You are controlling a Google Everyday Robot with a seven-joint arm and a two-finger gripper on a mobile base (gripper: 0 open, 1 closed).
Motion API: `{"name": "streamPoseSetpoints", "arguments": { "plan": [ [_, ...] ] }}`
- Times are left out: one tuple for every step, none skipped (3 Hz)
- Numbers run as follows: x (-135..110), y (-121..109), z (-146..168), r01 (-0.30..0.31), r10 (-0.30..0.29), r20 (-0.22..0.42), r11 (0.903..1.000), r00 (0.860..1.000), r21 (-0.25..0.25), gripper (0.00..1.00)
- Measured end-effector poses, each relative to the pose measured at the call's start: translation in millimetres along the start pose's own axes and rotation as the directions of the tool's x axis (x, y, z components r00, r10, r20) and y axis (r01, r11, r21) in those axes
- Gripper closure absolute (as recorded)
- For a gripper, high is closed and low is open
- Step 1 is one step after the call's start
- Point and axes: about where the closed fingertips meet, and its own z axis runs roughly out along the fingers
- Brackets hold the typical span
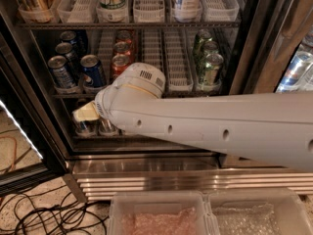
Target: Pick pepsi can from middle shelf of fridge
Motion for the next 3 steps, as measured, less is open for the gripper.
{"name": "streamPoseSetpoints", "arguments": {
  "plan": [
    [-20.5, 14.0, 16.7, 0.006, -0.002, 0.074, 0.9991, 0.997, -0.042, 0.0],
    [-28.0, 21.5, 33.6, -0.023, 0.029, 0.084, 0.9973, 0.996, -0.069, 0.0],
    [-27.9, 21.5, 34.2, -0.025, 0.031, 0.083, 0.9972, 0.996, -0.07, 0.0]
  ]
}}
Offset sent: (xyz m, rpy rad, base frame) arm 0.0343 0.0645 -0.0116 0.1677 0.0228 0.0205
